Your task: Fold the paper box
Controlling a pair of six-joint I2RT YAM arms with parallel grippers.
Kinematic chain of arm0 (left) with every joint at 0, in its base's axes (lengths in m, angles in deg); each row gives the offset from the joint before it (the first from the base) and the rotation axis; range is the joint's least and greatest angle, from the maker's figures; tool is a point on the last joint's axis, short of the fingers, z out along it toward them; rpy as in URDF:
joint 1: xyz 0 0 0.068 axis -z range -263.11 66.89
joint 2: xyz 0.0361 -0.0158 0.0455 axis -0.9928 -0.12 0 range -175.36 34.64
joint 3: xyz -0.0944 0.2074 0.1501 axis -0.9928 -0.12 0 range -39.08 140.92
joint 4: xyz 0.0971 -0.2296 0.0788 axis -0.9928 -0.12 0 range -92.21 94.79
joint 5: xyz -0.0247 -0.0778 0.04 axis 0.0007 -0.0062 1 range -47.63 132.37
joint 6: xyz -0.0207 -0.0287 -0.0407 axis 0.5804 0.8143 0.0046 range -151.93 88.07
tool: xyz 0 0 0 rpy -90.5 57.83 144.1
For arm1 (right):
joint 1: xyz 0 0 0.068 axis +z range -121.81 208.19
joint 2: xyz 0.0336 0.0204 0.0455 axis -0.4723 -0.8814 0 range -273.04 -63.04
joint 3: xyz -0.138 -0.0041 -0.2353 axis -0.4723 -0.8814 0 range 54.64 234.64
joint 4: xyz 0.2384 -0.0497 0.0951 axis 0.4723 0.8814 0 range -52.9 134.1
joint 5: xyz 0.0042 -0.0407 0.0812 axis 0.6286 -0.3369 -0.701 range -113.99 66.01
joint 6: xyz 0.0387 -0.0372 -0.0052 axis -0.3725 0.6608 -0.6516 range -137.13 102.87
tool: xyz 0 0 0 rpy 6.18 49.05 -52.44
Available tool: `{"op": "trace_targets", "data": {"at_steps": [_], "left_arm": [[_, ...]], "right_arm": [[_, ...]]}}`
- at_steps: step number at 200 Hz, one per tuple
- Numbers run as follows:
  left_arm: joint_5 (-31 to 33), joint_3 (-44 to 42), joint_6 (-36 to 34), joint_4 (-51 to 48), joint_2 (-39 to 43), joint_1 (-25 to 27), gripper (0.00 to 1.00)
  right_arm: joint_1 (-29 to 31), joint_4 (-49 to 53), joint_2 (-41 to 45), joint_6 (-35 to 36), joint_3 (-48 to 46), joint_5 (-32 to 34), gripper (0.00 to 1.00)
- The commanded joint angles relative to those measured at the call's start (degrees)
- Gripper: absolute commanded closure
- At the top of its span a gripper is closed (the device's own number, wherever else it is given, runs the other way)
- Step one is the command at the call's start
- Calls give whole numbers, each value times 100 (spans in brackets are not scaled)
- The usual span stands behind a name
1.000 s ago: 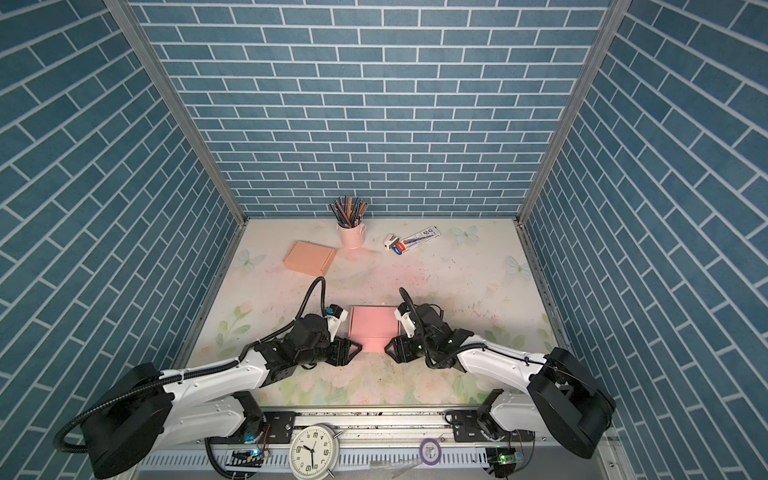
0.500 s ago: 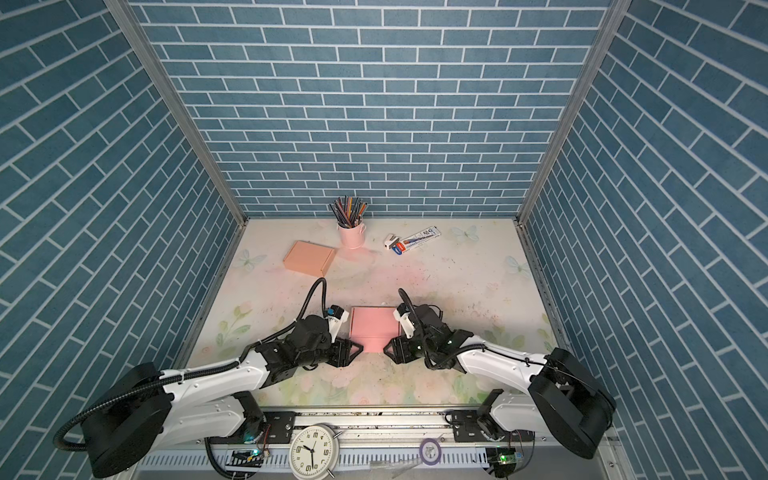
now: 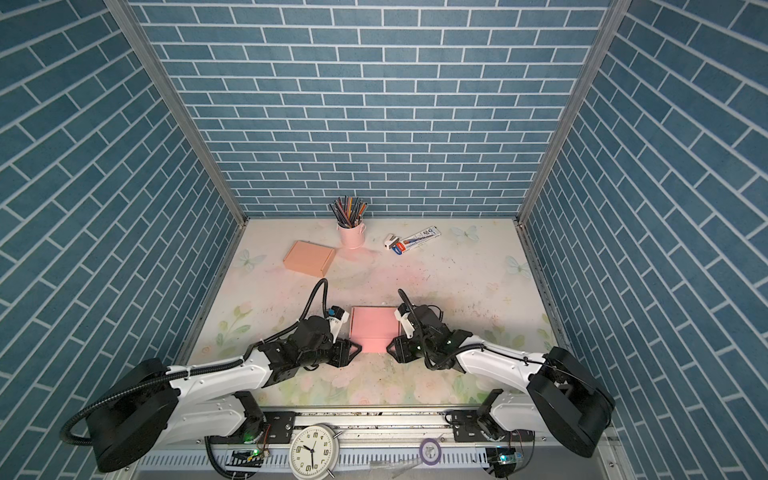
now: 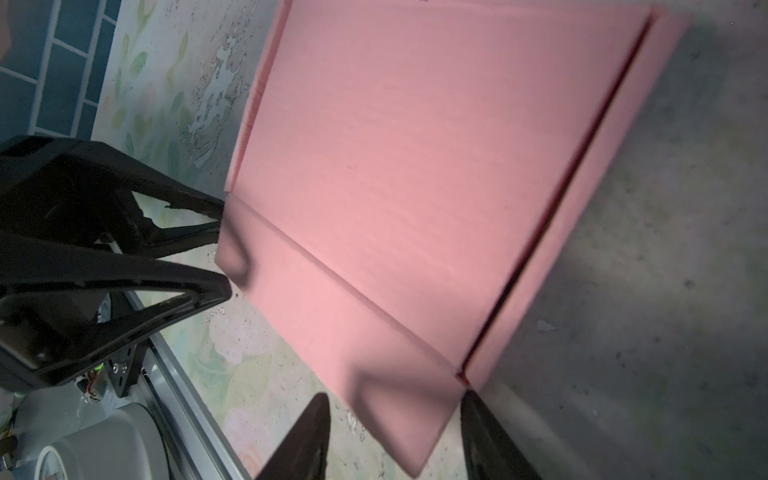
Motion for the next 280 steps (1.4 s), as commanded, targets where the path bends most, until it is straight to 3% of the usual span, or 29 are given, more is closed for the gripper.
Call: {"op": "trace_targets", "data": {"at_steps": [1,156,238,280], "left_arm": [[113,-43,28,172,-99,30,50],[421,11,-126,219,-586,39,60],[287,-52,-252,-221,312,-38,57],[112,306,-606,-691,565,-475,54]], "right_arm": [[45,48,-125,12,27,126,50],[-155,148,-352,340,72,454,53],[-234,272,-185,452,135,588,53],[-226,581,-50,589,242,783,48]]}}
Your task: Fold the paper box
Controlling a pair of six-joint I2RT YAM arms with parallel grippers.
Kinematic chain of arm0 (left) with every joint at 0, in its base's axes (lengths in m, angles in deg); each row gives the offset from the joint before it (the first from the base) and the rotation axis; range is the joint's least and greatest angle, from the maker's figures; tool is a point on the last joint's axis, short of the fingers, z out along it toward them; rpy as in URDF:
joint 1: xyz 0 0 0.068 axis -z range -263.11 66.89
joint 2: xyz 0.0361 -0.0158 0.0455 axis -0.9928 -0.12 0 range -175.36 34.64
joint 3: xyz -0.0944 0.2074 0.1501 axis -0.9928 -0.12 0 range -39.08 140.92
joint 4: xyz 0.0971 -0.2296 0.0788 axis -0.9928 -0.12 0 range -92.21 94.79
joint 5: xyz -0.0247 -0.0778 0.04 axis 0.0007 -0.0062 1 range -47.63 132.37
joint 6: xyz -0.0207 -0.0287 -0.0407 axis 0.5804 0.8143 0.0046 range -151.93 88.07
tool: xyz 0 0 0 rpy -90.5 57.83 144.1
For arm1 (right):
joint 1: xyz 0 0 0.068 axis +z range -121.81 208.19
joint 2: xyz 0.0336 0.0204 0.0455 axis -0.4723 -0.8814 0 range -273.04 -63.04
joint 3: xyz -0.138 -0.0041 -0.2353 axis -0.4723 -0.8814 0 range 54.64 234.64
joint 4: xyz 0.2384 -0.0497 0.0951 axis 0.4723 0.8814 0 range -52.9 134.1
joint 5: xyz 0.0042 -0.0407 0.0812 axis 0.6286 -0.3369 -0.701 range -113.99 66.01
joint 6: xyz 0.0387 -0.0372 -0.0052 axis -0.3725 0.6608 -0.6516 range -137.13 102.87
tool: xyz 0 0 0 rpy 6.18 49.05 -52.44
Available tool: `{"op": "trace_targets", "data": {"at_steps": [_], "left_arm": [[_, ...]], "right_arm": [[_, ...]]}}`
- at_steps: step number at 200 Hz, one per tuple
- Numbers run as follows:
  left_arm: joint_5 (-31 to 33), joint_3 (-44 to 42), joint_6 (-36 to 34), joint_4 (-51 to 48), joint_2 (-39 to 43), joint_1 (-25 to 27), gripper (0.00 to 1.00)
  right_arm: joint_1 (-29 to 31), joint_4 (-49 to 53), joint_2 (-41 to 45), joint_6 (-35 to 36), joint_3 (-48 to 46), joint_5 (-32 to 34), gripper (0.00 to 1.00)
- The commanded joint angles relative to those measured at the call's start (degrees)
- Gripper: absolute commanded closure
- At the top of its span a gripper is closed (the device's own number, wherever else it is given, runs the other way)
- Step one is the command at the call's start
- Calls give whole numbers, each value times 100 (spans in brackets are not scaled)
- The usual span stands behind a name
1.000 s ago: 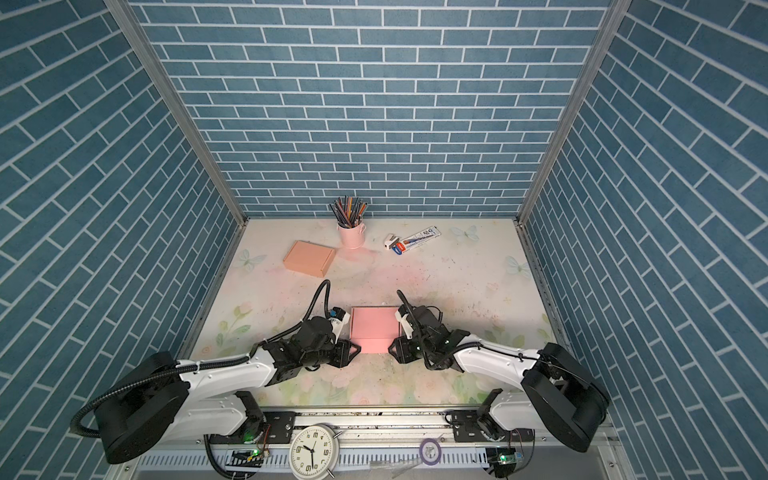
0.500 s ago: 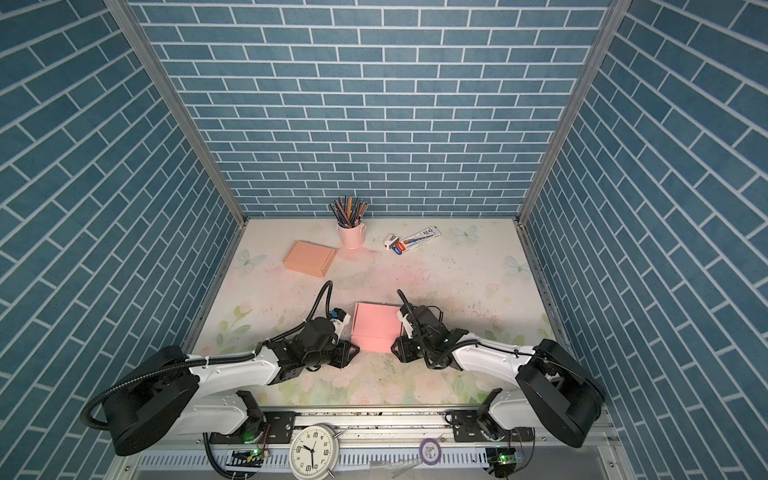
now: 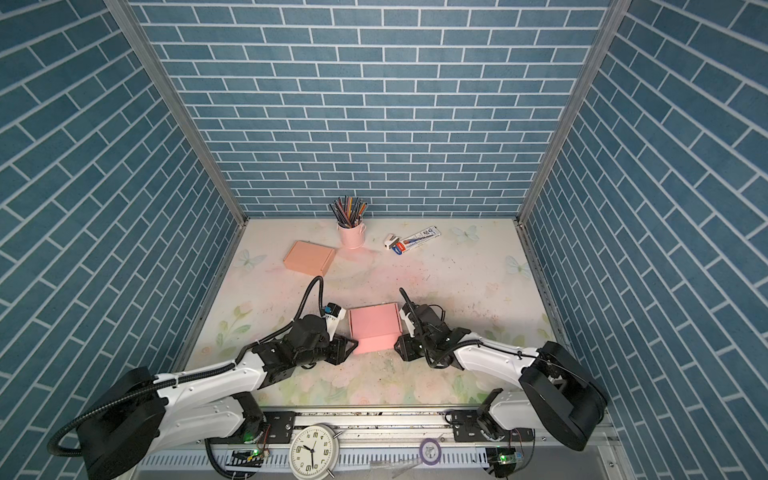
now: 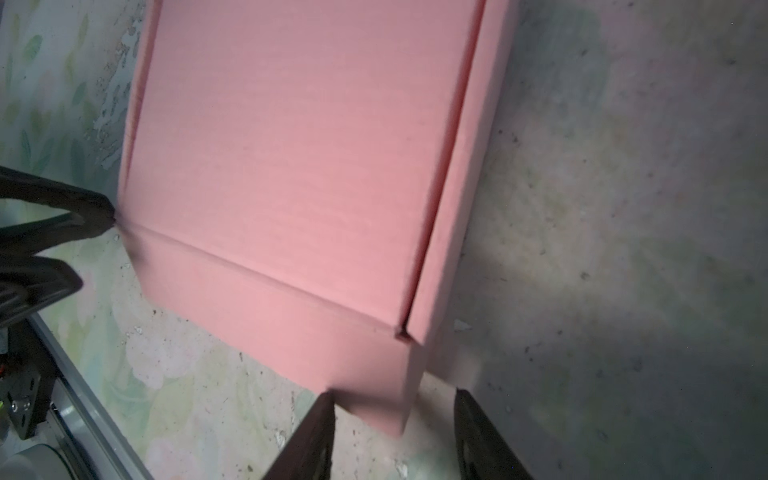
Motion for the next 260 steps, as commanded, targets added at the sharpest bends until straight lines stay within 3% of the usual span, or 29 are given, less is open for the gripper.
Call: {"op": "trace_targets", "data": {"at_steps": [1,44,86,147,260], "left_arm": [[-99,308,-335,-433,63,-304,54],[-392,1115,-981,-715,-321,-941,49],[-1027,1676,-1174,-182,-1248,-1611,46],[-1321,2563,-1359,-41,-2438,-1635,47],[-1740,2255,-1275,226,-2696,-1513,48]], "right_arm": [[-7,332,133,215,211,260,48],[-18,368,97,304,310,312,48],[-25,344,-35,362,432,349,48],[292,1116,99,728,935,1264,54],[760,888,-225,830,1030,660,70]]}}
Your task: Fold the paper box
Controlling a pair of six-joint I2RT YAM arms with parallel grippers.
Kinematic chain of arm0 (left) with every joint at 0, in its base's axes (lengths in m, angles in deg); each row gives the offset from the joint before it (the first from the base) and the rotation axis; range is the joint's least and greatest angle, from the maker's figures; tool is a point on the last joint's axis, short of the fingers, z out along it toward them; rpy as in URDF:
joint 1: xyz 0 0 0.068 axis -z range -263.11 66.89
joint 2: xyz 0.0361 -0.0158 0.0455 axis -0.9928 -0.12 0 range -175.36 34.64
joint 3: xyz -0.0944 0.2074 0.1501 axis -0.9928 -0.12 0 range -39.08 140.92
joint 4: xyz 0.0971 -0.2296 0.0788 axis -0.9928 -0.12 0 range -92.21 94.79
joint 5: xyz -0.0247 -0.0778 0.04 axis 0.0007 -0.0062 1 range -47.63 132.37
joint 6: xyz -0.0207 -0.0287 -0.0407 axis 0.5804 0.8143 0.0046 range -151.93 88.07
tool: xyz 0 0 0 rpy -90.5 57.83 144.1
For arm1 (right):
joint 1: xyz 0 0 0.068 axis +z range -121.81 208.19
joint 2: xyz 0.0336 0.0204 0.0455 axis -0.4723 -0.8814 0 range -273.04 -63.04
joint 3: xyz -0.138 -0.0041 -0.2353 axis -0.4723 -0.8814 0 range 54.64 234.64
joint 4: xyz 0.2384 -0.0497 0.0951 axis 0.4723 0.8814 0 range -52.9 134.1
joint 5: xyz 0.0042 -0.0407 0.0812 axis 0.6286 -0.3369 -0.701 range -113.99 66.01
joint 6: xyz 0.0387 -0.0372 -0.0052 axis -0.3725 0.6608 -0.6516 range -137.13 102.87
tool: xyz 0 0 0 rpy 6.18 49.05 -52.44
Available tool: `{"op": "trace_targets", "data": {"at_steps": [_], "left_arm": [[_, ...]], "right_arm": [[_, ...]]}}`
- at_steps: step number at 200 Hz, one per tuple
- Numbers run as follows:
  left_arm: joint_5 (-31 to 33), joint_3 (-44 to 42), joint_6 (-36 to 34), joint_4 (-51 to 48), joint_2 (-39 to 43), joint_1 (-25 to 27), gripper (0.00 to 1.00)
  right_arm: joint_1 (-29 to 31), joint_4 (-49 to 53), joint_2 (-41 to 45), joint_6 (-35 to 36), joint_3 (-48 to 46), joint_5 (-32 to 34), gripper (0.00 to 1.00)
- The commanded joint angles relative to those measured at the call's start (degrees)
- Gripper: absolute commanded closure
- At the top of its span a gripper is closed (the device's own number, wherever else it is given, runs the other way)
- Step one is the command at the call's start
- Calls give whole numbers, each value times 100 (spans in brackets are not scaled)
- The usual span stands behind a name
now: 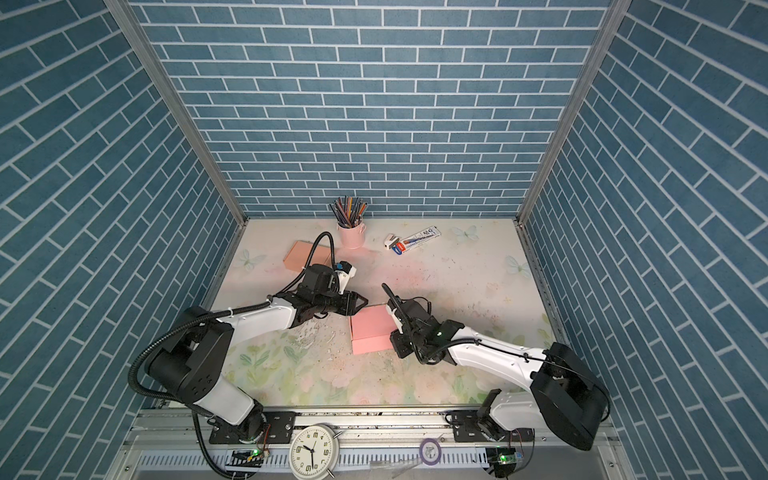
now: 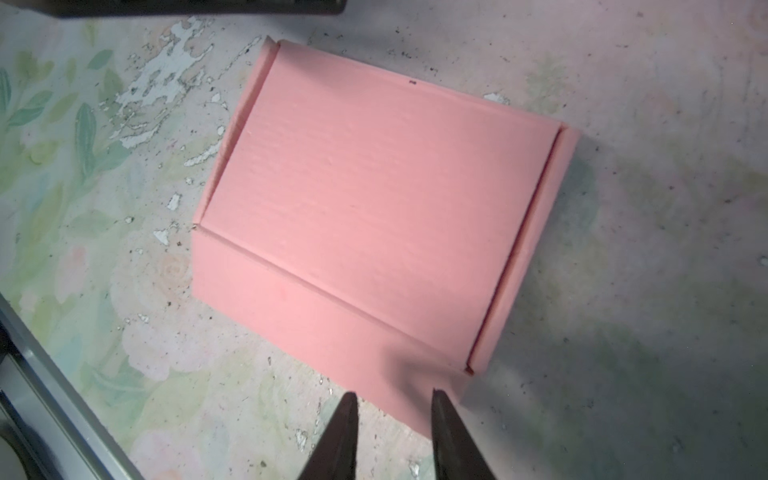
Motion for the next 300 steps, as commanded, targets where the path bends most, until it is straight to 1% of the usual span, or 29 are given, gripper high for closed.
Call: {"op": "trace_targets", "data": {"at_steps": [1,39,70,122,204,300], "left_arm": [[-128,-159,-38,131,32,72,48],[-103,-306,-51,143,128,100,47],[-124,-367,-58,120,76,105,47],[-44,-552,-23,90,316,177,47],[67,-853,90,67,568,252,47],[170,-1174,242,136,811,336,50]], "right_arm": [[84,-23,-210,7,80,-138,70],[102,-123,-348,-46,24,-218,72],[96,-150,-371,-64,-44,-90,72],[19,-218,-536,-119,-85,86,72],[-312,-465,-730,-4,-116,-33,72],[-417,-807,-1030,41,-142,-132,72]]}}
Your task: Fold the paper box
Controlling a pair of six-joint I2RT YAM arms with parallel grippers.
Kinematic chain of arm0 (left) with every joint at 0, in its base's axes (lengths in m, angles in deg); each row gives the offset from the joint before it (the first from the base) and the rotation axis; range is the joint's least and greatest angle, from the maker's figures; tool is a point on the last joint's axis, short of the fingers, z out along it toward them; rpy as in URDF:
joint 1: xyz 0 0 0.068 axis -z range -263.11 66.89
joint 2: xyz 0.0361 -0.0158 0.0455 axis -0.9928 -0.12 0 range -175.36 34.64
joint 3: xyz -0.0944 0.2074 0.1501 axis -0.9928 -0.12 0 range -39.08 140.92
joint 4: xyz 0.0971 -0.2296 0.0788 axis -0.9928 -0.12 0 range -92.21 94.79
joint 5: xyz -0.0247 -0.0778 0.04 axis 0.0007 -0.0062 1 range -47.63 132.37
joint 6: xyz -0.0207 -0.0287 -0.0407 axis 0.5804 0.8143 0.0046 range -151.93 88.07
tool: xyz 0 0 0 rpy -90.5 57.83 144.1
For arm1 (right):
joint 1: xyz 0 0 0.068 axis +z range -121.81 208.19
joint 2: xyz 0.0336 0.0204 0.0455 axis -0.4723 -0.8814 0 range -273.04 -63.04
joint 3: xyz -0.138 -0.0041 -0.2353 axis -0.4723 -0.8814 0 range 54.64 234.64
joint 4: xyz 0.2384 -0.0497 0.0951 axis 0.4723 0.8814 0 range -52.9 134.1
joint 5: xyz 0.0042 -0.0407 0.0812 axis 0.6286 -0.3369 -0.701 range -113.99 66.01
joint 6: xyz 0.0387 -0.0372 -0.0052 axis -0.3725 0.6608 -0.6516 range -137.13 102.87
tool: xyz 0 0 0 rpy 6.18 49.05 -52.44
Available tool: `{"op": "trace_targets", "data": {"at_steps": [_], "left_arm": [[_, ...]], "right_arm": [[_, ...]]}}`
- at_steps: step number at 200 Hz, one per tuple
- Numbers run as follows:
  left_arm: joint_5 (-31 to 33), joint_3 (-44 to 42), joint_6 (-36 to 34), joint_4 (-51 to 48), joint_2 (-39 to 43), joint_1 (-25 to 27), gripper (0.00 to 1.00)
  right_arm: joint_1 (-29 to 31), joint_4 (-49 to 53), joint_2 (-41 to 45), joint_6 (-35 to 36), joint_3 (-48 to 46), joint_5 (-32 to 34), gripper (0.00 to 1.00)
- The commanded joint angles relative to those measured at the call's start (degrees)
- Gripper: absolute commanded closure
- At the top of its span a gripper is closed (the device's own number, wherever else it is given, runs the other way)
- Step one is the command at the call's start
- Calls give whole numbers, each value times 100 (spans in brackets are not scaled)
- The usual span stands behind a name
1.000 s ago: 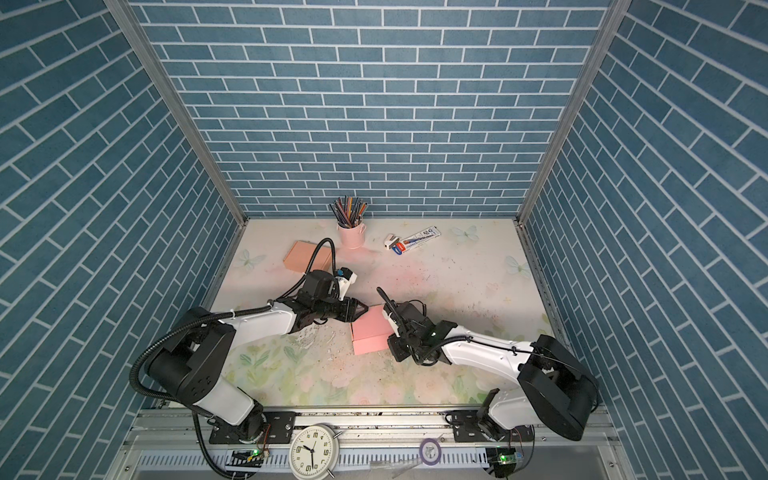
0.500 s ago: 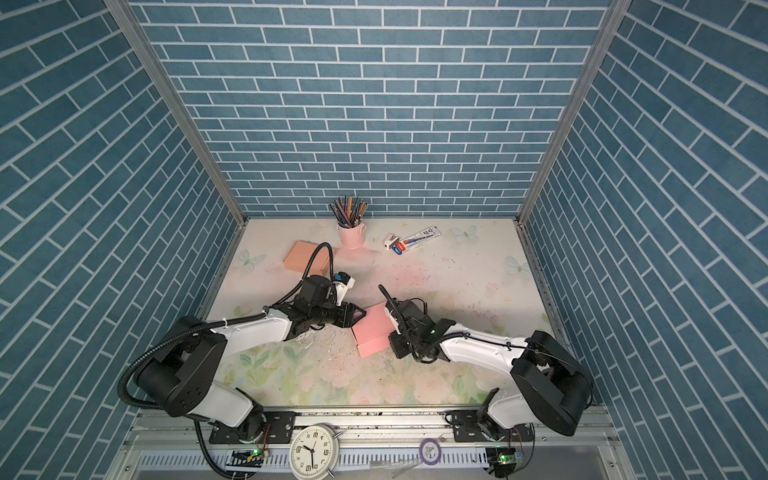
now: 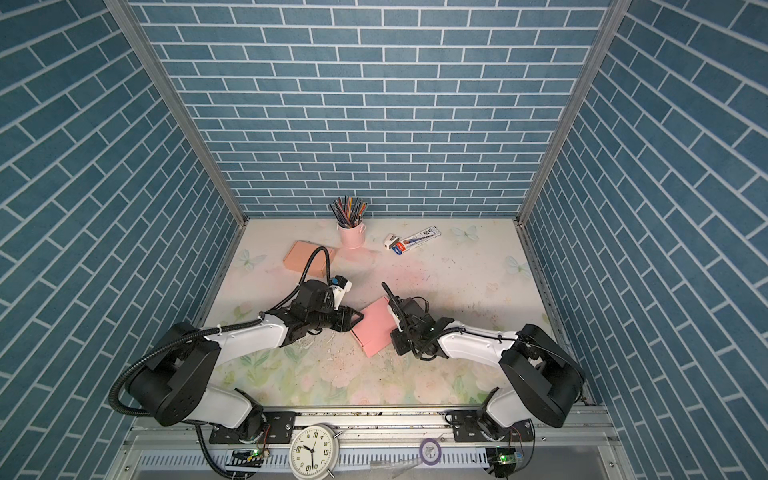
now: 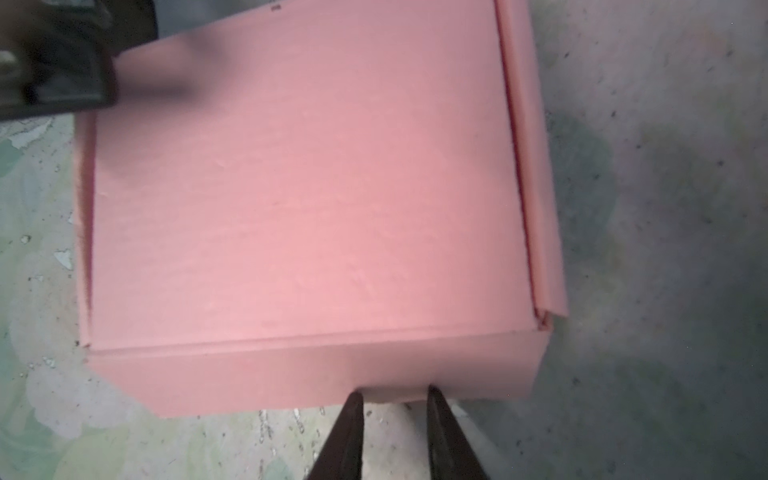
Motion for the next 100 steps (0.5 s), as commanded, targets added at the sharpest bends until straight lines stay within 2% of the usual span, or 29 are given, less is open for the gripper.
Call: {"op": "trace_targets", "data": {"at_steps": [1,100], "left_arm": [[-12,-170,78,-120,80,94,49],[-301,-531,410,121,397,289,50]], "right_arm": [[-24,-145,-133,38,-55,-67,72],[-26,-450,-552,144,283,-247,72]]}}
